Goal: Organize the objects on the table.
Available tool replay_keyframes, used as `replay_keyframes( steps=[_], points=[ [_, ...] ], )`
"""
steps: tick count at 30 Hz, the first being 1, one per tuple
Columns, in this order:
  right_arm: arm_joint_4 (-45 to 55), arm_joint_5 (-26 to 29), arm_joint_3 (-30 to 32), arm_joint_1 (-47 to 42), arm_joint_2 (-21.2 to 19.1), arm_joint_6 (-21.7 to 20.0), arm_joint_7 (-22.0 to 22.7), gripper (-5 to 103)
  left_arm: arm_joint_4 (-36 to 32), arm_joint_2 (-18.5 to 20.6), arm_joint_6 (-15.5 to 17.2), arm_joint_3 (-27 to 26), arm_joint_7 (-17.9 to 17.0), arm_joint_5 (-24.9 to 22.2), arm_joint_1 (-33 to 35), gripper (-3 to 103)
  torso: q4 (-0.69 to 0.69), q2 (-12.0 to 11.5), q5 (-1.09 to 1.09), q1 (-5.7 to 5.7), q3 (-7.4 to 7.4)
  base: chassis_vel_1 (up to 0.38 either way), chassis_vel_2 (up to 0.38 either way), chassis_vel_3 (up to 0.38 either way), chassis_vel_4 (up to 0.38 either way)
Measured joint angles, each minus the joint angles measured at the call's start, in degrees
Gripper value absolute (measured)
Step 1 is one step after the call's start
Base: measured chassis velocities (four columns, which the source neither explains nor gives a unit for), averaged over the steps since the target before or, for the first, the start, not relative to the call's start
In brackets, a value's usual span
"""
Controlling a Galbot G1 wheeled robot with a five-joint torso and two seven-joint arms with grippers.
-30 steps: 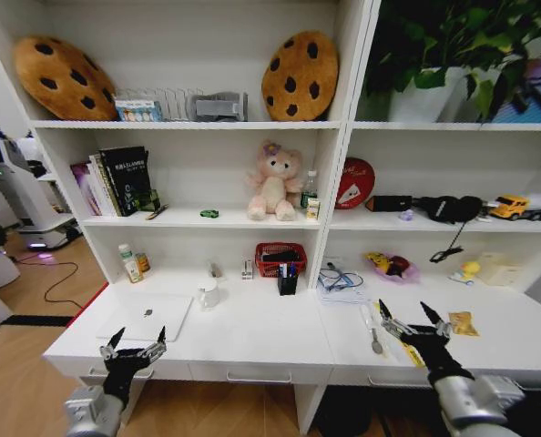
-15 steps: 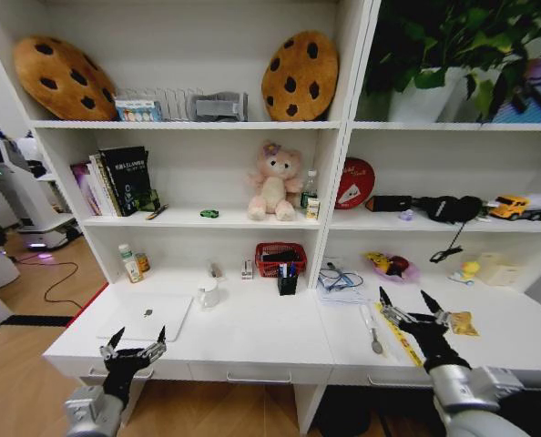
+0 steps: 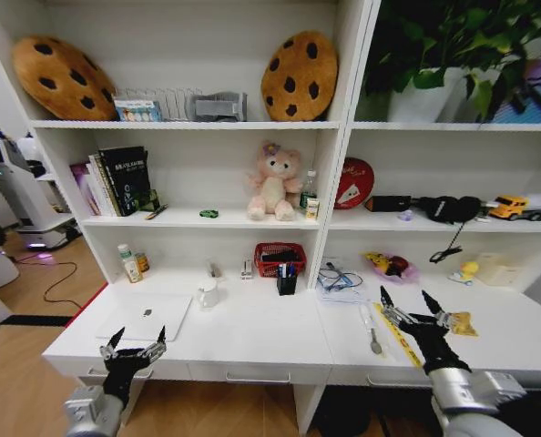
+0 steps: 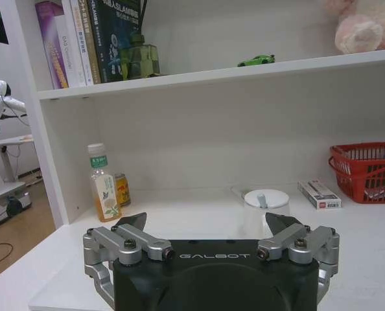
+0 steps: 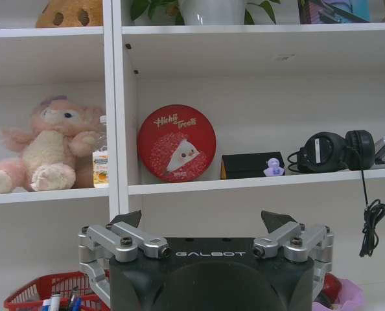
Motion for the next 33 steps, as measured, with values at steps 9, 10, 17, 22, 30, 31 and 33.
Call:
replay_keyframes(
  steps=[9, 10, 17, 22, 30, 31, 33],
  points=[
    [-0.99, 0.16, -0.29, 0.47, -0.05, 0.00, -0.14, 100, 0.00, 0.00, 0.00, 0.00, -0.01, 0.00, 0.00, 100, 0.01, 0.00, 0.00, -0.01, 0.00, -0.216, -0.200, 0.196, 0.195],
    [-0.99, 0.16, -0.29, 0.47, -0.05, 0.00, -0.14, 100, 0.00, 0.00, 0.00, 0.00, -0.01, 0.00, 0.00, 100, 0.01, 0.00, 0.00, -0.01, 0.00, -0.259, -0.236, 0.257, 0.246],
    [-1.51, 0.20, -0.62, 0.82, -0.17, -0.03, -0.19, 100, 0.00, 0.01, 0.00, 0.00, -0.01, 0.00, -0.01, 100, -0.01, 0.01, -0.03, -0.01, -0.01, -0.295, -0.305, 0.286, 0.286],
    [-2.01, 0.49, -0.78, 1.08, -0.32, -0.09, -0.24, 100, 0.00, 0.00, 0.00, 0.00, 0.00, 0.00, 0.00, 100, 0.00, 0.01, -0.03, -0.01, -0.01, -0.354, -0.351, 0.351, 0.361],
    [-2.04, 5.47, 0.04, 1.58, -1.67, -4.58, 2.15, 100, 0.00, -0.01, 0.00, 0.02, 0.02, 0.00, 0.00, 100, -0.03, 0.00, -0.02, -0.01, 0.00, -0.266, -0.294, 0.278, 0.240],
    [-2.28, 6.96, 1.37, 1.81, -2.93, -10.03, 2.56, 100, -0.01, -0.01, 0.00, 0.01, 0.02, 0.00, 0.01, 100, -0.01, 0.00, 0.07, -0.01, 0.00, -0.003, -0.123, 0.074, -0.054],
    [-2.63, 7.69, 1.76, 2.19, -3.64, -12.31, 2.98, 100, -0.01, -0.01, 0.00, 0.01, 0.02, 0.00, 0.00, 100, -0.04, 0.01, 0.03, -0.01, 0.00, -0.003, -0.080, 0.064, -0.054]
  ],
)
